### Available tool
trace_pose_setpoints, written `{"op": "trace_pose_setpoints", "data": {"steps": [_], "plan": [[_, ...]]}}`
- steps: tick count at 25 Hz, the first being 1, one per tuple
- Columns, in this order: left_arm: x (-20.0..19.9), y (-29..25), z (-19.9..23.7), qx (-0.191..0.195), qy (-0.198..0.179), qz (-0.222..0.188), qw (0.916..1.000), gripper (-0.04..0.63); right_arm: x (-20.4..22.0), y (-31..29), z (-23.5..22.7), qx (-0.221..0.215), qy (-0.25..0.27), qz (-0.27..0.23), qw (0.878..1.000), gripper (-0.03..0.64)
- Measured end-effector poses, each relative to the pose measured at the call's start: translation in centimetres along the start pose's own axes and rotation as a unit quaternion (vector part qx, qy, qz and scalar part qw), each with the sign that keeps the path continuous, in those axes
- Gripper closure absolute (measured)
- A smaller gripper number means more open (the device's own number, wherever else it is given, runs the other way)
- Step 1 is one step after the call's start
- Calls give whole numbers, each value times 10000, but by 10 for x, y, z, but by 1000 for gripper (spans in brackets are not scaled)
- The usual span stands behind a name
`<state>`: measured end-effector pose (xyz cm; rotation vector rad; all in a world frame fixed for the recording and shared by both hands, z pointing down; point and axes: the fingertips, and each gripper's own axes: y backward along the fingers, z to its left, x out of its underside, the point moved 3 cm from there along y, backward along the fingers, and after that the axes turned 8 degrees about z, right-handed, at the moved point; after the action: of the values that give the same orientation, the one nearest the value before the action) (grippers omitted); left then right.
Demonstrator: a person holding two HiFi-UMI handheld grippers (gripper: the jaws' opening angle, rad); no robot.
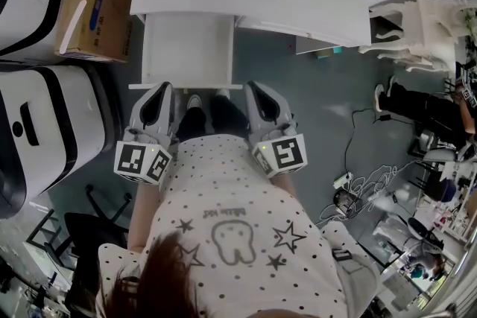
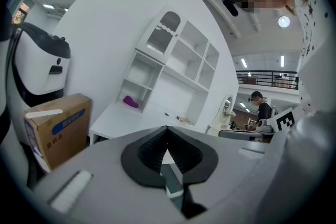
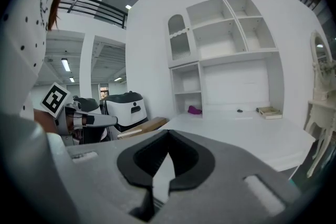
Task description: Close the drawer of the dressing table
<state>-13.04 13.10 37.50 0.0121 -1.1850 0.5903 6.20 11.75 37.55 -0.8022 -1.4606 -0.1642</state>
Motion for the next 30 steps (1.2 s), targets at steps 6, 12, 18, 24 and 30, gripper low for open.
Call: {"op": "trace_pose_setpoints", "data": {"steps": [6, 12, 18, 24, 30], "plan": [[-11, -10, -4, -426, -142, -225, 9987, 600, -10, -5, -26, -263, 144, -16, 9995, 621], [-7, -13, -4, -835, -178, -491, 9951, 600, -11, -4, -51, -444, 320, -77, 9985, 621], [3, -19, -14, -1019, -162, -505, 9934, 600, -9, -4, -68, -623, 514, -42, 9967, 621], [10, -22, -19, -1167, -126, -410, 9922, 600, -9, -4, -75, -768, 589, 12, 9953, 621], [34, -23, -11, -1303, -330, 61, 9909, 600, -12, -6, -81, -696, 556, -36, 9960, 621]]}}
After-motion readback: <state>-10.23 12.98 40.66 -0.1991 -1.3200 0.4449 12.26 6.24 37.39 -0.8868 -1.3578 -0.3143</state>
